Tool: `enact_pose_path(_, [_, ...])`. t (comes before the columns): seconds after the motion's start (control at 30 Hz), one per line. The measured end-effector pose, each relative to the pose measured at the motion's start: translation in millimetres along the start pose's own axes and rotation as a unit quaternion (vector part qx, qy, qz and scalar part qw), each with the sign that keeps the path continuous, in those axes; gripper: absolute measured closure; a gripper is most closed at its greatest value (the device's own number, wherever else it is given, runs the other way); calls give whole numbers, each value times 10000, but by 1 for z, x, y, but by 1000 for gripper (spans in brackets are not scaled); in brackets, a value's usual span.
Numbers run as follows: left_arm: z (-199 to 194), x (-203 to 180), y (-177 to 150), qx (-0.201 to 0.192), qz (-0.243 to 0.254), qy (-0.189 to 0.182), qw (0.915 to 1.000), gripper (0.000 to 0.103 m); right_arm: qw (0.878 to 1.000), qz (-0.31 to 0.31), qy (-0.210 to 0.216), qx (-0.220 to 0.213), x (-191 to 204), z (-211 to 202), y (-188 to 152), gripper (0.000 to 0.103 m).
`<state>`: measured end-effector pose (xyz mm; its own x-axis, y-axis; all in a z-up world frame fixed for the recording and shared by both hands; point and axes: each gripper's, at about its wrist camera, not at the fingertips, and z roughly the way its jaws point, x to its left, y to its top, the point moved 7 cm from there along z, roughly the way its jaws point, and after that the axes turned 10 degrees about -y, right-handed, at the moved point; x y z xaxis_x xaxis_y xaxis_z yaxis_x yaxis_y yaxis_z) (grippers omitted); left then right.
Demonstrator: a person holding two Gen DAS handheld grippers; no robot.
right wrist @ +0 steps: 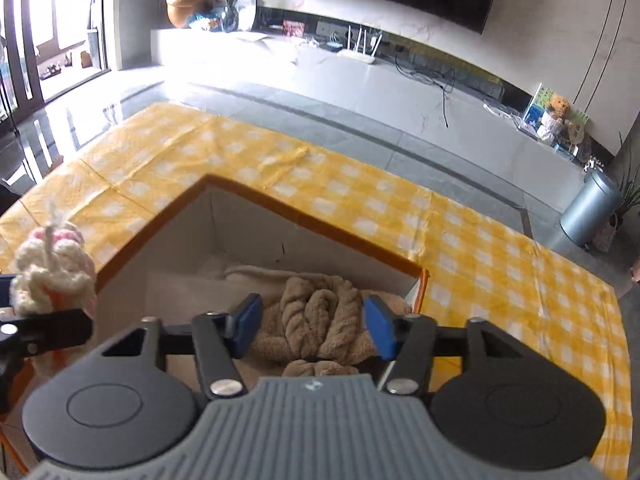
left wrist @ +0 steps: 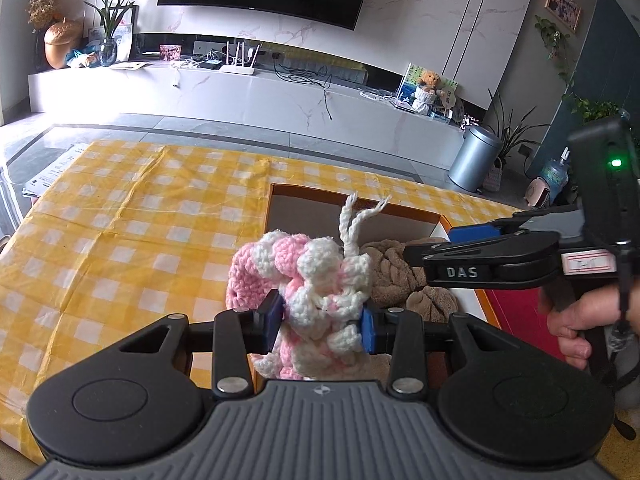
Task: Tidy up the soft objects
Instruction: 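Lower the brown towel into the box and open the right tool, then lower the crocheted pouch into the box and open the left tool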
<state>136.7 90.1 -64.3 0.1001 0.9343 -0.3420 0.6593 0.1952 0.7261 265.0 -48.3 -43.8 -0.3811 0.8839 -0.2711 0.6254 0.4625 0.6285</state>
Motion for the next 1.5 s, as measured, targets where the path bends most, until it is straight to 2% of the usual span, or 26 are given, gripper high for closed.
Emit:
enact_pose_path(0.1, [0, -1, -1, 18, 97, 1, 10000, 59, 9989, -95, -152, 441, 10, 35, -11, 64])
enact_pose_path(0.17, [0, 2, -1, 27, 55, -69, 10000, 59, 9976, -65, -70, 688, 14, 53, -18, 63])
enact_pose_path(0.37, [5, 5, -1, 206, 75, -408, 9989, 59, 9971, -19, 57, 760, 11, 58, -19, 63])
enact_pose_path(0.43, [7, 1, -5, 356, 88, -676, 9970, 59, 9970, 229, 132, 732, 4, 52, -19, 63])
enact_pose_path(0.53, [12, -11, -13, 690, 53, -1242, 9898, 59, 9967, 675, 161, 430, -9, 31, -20, 56])
enact_pose_path(0.6, [17, -19, -18, 795, 131, -1415, 9867, 59, 9968, 792, 82, -23, -16, 10, -20, 48])
enact_pose_path(0.7, [30, -30, -27, 1056, 94, -1565, 9820, 59, 9954, 732, 36, -619, -23, -27, -22, 43])
enact_pose_path(0.83, [54, -41, -47, 1684, -249, -2005, 9648, 59, 9940, 732, 173, -799, -30, -52, -26, 43])
enact_pose_path(0.97, [80, -49, -64, 1975, 18, -1579, 9675, 58, 9927, 668, 133, -993, -36, -65, -29, 43])
enact_pose_path(1.1, [92, -56, -75, 2105, 141, -1463, 9665, 58, 9904, 843, 230, -1074, -41, -69, -33, 43])
enact_pose_path(1.27, [101, -55, -78, 2219, -96, -1423, 9646, 55, 9913, 829, 220, -998, -43, -65, -43, 43])
enact_pose_path(1.33, [99, -47, -77, 2221, -360, -1461, 9634, 41, 9908, 885, 251, -995, -45, -64, -46, 43])
enact_pose_path(1.43, [89, -48, -68, 2201, -414, -1517, 9627, 35, 9883, 1024, 257, -1097, -51, -68, -50, 43])
enact_pose_path(1.5, [73, -52, -56, 1971, -360, -1734, 9643, 31, 9871, 1101, 244, -1137, -57, -69, -55, 43])
